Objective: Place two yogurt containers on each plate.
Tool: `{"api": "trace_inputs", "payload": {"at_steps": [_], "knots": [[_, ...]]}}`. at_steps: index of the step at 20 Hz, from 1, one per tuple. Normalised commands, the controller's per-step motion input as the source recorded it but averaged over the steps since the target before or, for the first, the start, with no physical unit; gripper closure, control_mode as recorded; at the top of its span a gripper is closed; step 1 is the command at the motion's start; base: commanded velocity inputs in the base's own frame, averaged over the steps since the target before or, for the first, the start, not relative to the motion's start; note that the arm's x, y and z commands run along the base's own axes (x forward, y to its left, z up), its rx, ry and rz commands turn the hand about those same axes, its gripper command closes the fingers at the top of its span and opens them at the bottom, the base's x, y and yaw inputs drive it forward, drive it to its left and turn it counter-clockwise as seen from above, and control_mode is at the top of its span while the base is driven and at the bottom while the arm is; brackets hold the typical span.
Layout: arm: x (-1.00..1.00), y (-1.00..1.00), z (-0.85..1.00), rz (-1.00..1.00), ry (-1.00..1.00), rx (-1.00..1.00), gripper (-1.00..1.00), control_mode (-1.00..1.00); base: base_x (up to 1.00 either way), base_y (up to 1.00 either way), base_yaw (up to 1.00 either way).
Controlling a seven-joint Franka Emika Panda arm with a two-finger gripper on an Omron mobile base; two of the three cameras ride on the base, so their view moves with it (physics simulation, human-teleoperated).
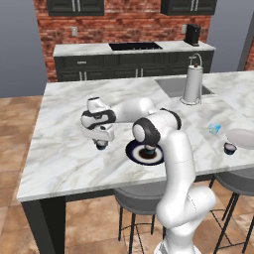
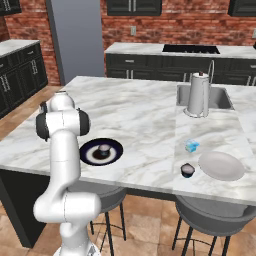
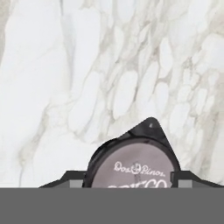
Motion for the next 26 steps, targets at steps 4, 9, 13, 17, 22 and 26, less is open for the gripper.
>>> {"api": "trace_inputs", "payload": {"at_steps": [4,9,13,17,22,26], "knots": [[-0.10,-0.02,0.10,0.00,0.00,0.00,1.00,-1.00,0.00,0.00,0.00],[-0.21,-0.07,0.35,0.00,0.00,0.00,1.00,-1.00,0.00,0.00,0.00],[-0.13,-0.11,0.17,0.00,0.01,0.00,1.00,-1.00,0.00,0.00,0.00],[-0.20,-0.17,0.20,-0.02,0.01,0.00,1.00,-1.00,0.00,0.00,0.00],[-0.36,-0.41,0.22,-0.17,0.28,-0.01,1.00,-1.00,0.00,0.00,0.00],[-0.34,-0.44,0.09,-0.21,0.32,-0.04,1.00,-1.00,0.00,0.00,0.00]]}}
